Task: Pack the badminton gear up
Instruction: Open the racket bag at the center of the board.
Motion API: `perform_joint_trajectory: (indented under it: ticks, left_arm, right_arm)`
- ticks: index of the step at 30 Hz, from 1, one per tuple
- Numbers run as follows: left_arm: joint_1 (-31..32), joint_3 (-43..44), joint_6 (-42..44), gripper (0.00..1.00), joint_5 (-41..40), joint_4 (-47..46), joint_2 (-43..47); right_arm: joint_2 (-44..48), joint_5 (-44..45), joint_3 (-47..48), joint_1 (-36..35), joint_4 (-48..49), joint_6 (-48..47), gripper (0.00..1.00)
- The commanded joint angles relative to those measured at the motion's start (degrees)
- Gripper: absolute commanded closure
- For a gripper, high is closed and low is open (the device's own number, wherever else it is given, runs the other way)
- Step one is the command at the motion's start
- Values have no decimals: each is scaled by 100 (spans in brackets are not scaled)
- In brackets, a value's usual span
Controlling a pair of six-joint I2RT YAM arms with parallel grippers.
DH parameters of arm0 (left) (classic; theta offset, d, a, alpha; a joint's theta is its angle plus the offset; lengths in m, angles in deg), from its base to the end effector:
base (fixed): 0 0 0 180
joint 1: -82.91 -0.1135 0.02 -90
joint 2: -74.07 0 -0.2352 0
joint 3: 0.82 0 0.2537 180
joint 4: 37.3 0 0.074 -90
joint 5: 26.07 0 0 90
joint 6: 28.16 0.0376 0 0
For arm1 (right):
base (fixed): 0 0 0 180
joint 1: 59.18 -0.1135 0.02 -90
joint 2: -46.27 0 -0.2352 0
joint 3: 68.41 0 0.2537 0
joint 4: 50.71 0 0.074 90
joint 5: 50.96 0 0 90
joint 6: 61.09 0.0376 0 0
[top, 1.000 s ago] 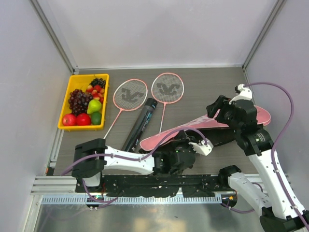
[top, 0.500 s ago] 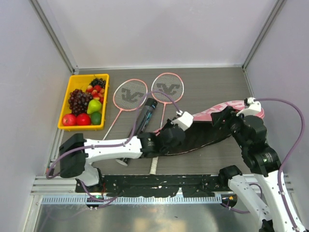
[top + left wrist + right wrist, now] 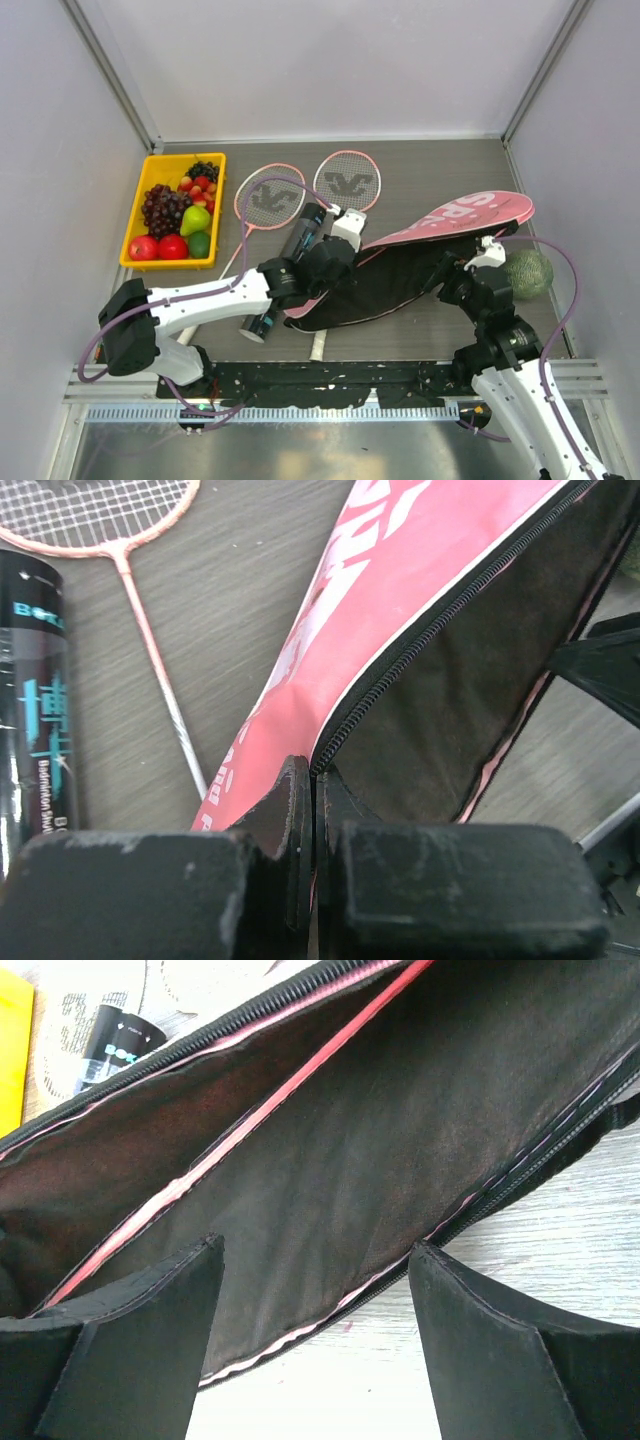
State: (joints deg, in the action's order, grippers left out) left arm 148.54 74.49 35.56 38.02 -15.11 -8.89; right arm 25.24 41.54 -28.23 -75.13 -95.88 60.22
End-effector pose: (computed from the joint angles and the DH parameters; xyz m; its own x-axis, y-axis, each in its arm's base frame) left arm 0.1537 -0.2994 0.2595 -0.4776 0.0892 -0.8740 0.5035 0.8430 -0.1891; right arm 0.1354 0.0370 0.2322 -0.4835 0.4018 -0.7777 0.0168 0.8925 0.4506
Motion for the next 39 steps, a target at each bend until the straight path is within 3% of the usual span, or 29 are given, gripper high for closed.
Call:
perform_joint_trajectory:
  ticks: [1,9,14,19,24,34,39]
  left_arm:
    - [-129,-1,-518,100,499,-324,271]
    - [-270,-195,-676,100,701,-412,377]
    - [-340,-291,-712,100,693,-456,438]
    - [-401,-432,-764,100,675,-508,482]
    - [-489,-424,-861,100,886,-579,456]
    - [-507,-335,-957,100,991,-517,421]
    - [-516,-353,-1045,100,1088,-596,403]
  right_arm:
    - [188,250,-285,4,670,445,21]
    - [-49,453,-900,12,1004,973,22]
    - [310,392,-1033,21,1118,1158,24]
    - [750,592,-665,4,637,983,22]
    - [417,884,-514,4,397,762,21]
    - [451,542,-1234,4,1038,885,19]
    - [355,312,-1691,12,1828,1184,19]
